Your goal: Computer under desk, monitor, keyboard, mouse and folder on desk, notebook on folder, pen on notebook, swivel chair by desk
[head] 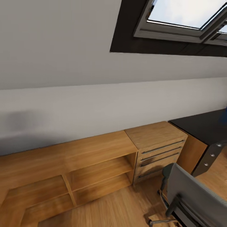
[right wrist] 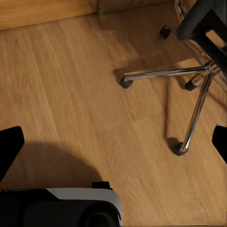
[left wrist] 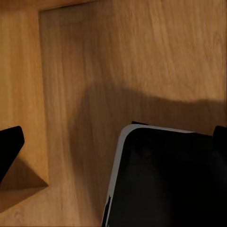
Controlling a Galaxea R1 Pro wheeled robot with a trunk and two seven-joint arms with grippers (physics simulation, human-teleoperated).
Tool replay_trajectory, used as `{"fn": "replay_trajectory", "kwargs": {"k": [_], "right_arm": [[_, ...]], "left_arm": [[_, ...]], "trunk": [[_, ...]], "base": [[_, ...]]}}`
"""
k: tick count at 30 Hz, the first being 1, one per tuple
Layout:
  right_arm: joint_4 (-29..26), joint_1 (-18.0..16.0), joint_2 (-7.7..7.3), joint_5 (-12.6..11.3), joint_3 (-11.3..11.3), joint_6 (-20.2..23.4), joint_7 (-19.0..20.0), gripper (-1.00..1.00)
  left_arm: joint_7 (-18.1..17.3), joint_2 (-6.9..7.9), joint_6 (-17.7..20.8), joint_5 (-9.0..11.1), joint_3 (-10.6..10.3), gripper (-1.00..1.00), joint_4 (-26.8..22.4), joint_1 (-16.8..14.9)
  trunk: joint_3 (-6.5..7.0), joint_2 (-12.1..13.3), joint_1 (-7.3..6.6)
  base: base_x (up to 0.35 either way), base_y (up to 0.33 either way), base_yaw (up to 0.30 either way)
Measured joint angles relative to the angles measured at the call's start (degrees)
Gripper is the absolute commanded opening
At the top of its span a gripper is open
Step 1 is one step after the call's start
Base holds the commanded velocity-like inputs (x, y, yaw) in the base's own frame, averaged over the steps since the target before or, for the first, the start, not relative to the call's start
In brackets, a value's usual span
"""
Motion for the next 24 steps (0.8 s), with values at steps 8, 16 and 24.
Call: {"fn": "replay_trajectory", "kwargs": {"k": [8,16,24], "right_arm": [[0.0,0.0,0.0,-0.6,0.0,0.0,0.0,1.0],[0.0,0.0,-0.42,-3.7,0.0,0.0,1.0,1.0],[0.0,0.0,-0.98,-5.5,0.0,0.0,4.4,1.0]], "left_arm": [[0.0,-0.01,0.1,0.0,0.0,1.0,0.0,0.0],[0.0,-0.01,0.1,0.0,0.0,1.0,0.0,0.0],[0.0,-0.01,0.1,0.0,0.0,1.0,0.0,0.0]], "trunk": [[-0.13,0.0,0.01],[-0.15,0.0,0.01],[-0.15,0.0,0.01]], "base": [[0.02,0.0,-0.299],[0.001,0.0,-0.295],[0.0,0.0,-0.289]]}}
